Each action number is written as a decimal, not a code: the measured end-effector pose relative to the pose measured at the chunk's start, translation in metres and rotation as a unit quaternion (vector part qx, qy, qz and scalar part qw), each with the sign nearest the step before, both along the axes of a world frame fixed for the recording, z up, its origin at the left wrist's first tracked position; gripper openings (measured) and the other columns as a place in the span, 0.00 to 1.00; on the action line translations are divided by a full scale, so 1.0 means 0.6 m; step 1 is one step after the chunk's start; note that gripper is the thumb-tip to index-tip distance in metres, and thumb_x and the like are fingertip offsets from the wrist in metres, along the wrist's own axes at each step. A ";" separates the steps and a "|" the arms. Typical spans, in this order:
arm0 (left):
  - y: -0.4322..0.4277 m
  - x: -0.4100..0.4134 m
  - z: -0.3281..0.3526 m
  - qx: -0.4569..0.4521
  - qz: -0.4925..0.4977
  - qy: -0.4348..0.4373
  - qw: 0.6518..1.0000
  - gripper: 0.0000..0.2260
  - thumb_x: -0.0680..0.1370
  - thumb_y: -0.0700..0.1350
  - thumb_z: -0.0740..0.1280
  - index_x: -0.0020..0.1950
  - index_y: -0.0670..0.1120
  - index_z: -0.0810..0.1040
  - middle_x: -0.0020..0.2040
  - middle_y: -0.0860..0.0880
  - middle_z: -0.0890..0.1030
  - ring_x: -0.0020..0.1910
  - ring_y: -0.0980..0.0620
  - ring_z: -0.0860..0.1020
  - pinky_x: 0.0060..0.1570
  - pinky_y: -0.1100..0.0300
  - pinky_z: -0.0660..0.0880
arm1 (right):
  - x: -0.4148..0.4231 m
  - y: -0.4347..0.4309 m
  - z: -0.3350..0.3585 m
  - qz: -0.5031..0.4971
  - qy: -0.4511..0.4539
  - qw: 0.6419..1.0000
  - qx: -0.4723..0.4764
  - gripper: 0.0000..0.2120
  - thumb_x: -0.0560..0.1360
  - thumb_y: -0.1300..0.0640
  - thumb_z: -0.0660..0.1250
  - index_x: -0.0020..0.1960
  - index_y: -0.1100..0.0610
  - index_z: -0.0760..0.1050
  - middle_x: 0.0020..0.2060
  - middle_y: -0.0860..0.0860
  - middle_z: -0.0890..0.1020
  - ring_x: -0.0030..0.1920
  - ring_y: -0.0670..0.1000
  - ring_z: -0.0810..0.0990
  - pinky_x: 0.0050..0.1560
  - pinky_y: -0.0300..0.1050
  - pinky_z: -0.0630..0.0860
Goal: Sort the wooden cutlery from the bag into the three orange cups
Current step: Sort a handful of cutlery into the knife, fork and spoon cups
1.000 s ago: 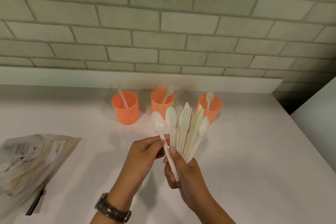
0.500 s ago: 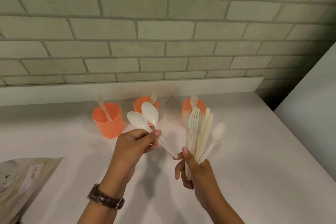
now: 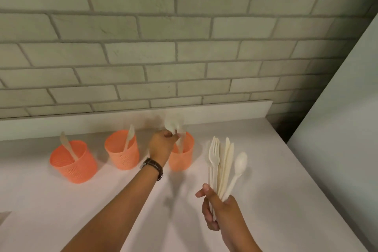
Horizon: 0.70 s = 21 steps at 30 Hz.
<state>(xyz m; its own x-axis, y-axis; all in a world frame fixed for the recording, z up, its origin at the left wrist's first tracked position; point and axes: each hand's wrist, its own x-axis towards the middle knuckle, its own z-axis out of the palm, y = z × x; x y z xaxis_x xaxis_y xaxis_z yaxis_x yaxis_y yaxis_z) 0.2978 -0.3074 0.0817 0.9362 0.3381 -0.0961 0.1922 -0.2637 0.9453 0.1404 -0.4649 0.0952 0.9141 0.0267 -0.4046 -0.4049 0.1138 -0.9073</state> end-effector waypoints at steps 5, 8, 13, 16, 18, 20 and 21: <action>0.008 -0.030 -0.017 0.086 0.042 -0.020 0.995 0.18 0.68 0.46 0.75 0.56 0.43 0.79 0.55 0.51 0.78 0.49 0.49 0.79 0.50 0.57 0.75 | 0.021 -0.015 -0.002 0.018 0.000 1.000 -0.006 0.14 0.73 0.51 0.70 0.37 0.62 0.79 0.17 0.52 0.66 0.18 0.48 0.59 0.22 0.34 0.56; 0.009 -0.082 0.028 0.085 0.072 -0.068 0.991 0.19 0.71 0.45 0.73 0.60 0.43 0.78 0.56 0.53 0.76 0.43 0.53 0.79 0.46 0.61 0.74 | 0.025 -0.009 -0.001 0.020 -0.014 0.999 -0.029 0.16 0.67 0.51 0.75 0.35 0.65 0.77 0.17 0.52 0.66 0.18 0.48 0.59 0.21 0.36 0.57; 0.008 -0.207 0.079 -0.094 -0.087 0.038 0.991 0.07 0.72 0.49 0.71 0.47 0.49 0.84 0.43 0.54 0.84 0.27 0.62 0.73 0.30 0.63 0.74 | 0.017 0.034 0.005 0.052 -0.039 0.996 -0.066 0.13 0.69 0.58 0.73 0.33 0.63 0.74 0.17 0.52 0.69 0.17 0.48 0.62 0.20 0.36 0.60; 0.017 -0.251 0.077 -0.116 -0.086 0.025 0.989 0.13 0.70 0.48 0.72 0.36 0.37 0.80 0.30 0.48 0.75 0.28 0.57 0.69 0.31 0.65 0.71 | 0.002 0.071 0.011 0.086 -0.047 0.991 -0.092 0.12 0.70 0.60 0.73 0.33 0.66 0.75 0.15 0.50 0.69 0.16 0.46 0.64 0.19 0.35 0.62; 0.029 -0.268 0.071 -0.112 -0.055 0.008 0.992 0.19 0.69 0.46 0.74 0.25 0.40 0.70 0.24 0.50 0.66 0.25 0.55 0.65 0.29 0.68 0.65 | -0.011 0.097 0.012 0.105 -0.045 0.988 -0.107 0.13 0.70 0.60 0.72 0.30 0.61 0.73 0.15 0.48 0.70 0.15 0.45 0.65 0.19 0.35 0.62; 0.046 -0.281 0.066 -0.115 -0.025 0.004 0.993 0.20 0.68 0.45 0.75 0.23 0.42 0.68 0.22 0.49 0.67 0.24 0.53 0.66 0.28 0.67 0.66 | -0.021 0.124 0.009 0.123 -0.033 0.986 -0.110 0.14 0.70 0.61 0.72 0.29 0.57 0.72 0.15 0.48 0.70 0.15 0.45 0.65 0.19 0.35 0.62; 0.057 -0.286 0.064 -0.118 -0.018 0.002 0.993 0.19 0.68 0.45 0.75 0.24 0.39 0.69 0.23 0.47 0.68 0.24 0.51 0.67 0.28 0.65 0.67 | -0.027 0.137 0.008 0.130 -0.027 0.985 -0.108 0.13 0.70 0.60 0.72 0.29 0.57 0.73 0.15 0.48 0.70 0.15 0.45 0.65 0.19 0.35 0.62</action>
